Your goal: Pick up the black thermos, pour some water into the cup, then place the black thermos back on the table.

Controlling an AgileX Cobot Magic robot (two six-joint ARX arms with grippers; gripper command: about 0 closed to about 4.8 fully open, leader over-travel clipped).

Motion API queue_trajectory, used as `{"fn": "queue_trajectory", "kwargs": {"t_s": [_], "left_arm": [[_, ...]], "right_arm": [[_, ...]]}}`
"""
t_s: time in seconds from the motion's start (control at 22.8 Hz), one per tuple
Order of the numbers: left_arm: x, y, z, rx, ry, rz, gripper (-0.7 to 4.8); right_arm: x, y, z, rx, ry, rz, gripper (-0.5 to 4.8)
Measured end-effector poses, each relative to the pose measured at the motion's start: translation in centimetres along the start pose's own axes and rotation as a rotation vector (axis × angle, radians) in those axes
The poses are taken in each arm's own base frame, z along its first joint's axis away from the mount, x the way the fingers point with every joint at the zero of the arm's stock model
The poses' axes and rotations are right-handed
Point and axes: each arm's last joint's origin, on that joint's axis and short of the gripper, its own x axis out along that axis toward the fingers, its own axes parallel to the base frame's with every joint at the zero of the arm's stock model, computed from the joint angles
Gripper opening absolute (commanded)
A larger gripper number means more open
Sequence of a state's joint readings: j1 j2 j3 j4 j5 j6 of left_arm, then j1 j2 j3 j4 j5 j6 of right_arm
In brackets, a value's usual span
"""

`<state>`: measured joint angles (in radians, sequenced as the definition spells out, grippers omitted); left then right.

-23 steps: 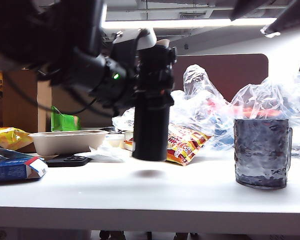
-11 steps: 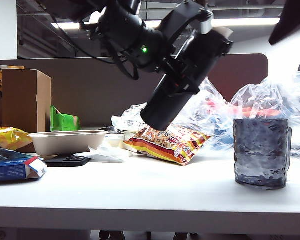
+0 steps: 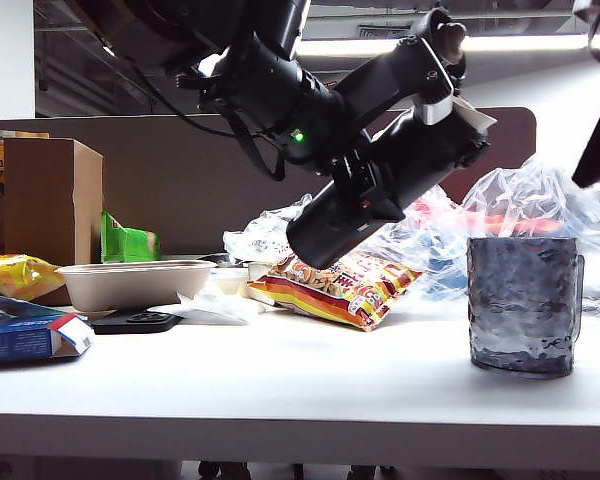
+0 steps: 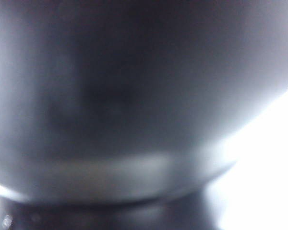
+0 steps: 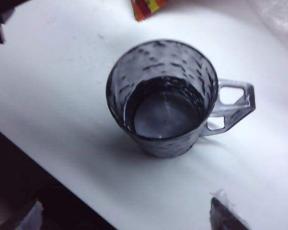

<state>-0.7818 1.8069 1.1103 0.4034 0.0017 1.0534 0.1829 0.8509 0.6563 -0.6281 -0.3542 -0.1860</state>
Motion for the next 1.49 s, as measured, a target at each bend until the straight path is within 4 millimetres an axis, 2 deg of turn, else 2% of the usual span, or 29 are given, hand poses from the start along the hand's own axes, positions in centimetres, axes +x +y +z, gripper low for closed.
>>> {"fn": "queue_trajectory", "kwargs": {"t_s": [0.18,0.35,0.53,0.57,0.66,1.1,1.18,1.36,1.49], "left_arm": [[0.7,-0.7,0.2,0.06,-0.038,0.009,-0.06],[0.8,0.3,0.7,0.033,-0.097,0.126,-0.05],[2.8,-0.9,-0.1,0.033,-0.064,0.066,0.0],[3.2,-0.5,0.1,0.035,-0.066,0.07,0.0],[3.2,0.2,0.5,0.036,-0.082,0.104,0.0],[3.2,0.2,0.5,0.037,-0.082,0.101,-0.01],[3.2,0.2,0.4,0.092,-0.077,0.104,-0.01],[3.1,1.0,-1.0,0.287,-0.041,0.119,0.0],[3.1,0.8,-0.7,0.427,-0.076,0.108,0.0]], "right_arm": [[0.1,0.0,0.3,-0.018,-0.043,0.02,4.79],[0.1,0.0,0.3,-0.019,-0.045,0.02,4.79],[0.1,0.0,0.3,-0.019,-0.046,0.02,4.79],[0.1,0.0,0.3,-0.019,-0.046,0.02,4.79],[0.1,0.0,0.3,-0.019,-0.047,0.02,4.79],[0.0,0.0,0.3,-0.023,-0.056,0.018,4.79],[-0.1,0.1,0.3,-0.023,-0.059,0.017,4.79],[-0.1,0.1,0.3,-0.023,-0.059,0.017,4.79],[-0.1,0.1,0.3,-0.024,-0.06,0.017,4.79]]}}
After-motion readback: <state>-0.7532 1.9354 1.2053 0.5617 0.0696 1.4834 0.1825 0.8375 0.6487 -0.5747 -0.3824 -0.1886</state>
